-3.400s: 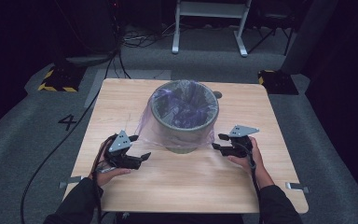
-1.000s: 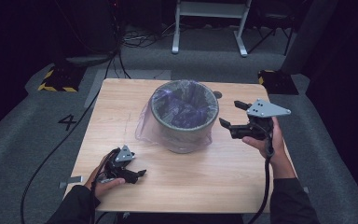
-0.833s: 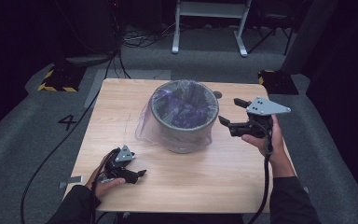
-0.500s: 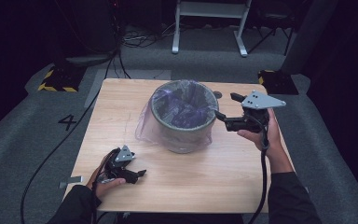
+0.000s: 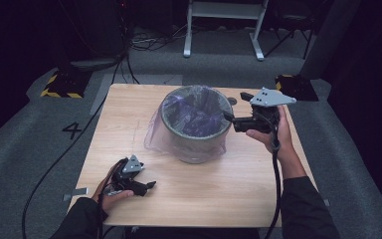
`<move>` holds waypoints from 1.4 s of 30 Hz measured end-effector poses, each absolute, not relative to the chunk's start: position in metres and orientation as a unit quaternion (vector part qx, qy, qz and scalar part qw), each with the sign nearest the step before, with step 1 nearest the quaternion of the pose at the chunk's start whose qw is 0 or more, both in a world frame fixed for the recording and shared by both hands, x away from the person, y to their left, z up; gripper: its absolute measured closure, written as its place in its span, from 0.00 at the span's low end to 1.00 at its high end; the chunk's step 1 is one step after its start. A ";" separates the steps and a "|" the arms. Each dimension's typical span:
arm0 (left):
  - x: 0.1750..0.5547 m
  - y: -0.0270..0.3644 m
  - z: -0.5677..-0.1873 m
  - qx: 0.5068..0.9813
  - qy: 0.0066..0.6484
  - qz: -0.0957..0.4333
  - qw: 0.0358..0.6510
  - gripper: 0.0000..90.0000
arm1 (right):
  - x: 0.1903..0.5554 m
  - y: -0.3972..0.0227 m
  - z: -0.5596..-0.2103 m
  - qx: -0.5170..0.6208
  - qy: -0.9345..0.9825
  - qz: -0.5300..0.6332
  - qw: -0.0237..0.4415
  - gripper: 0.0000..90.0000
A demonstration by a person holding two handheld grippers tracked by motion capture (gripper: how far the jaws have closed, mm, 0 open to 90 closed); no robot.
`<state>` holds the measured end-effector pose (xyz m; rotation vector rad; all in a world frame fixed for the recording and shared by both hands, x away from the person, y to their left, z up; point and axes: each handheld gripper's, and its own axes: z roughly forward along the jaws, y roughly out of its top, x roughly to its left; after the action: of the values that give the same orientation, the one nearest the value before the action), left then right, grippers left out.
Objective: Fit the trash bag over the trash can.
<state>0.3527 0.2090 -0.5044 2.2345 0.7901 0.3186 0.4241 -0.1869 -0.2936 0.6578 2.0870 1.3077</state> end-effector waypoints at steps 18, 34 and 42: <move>0.353 0.209 -0.504 0.870 0.307 0.124 0.366 0.17 | 0.454 -0.148 -0.290 0.235 0.804 0.487 0.247 0.23; 0.353 0.209 -0.504 0.871 0.305 0.123 0.366 0.17 | 0.476 -0.124 -0.307 0.243 0.835 0.446 0.210 0.25; 0.353 0.209 -0.504 0.871 0.305 0.123 0.366 0.16 | 0.478 -0.118 -0.313 0.239 0.845 0.436 0.197 0.25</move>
<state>0.3526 0.2093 -0.5044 2.2376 0.7836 0.3160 0.4776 -0.1185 -0.3132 0.6680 2.3668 1.2213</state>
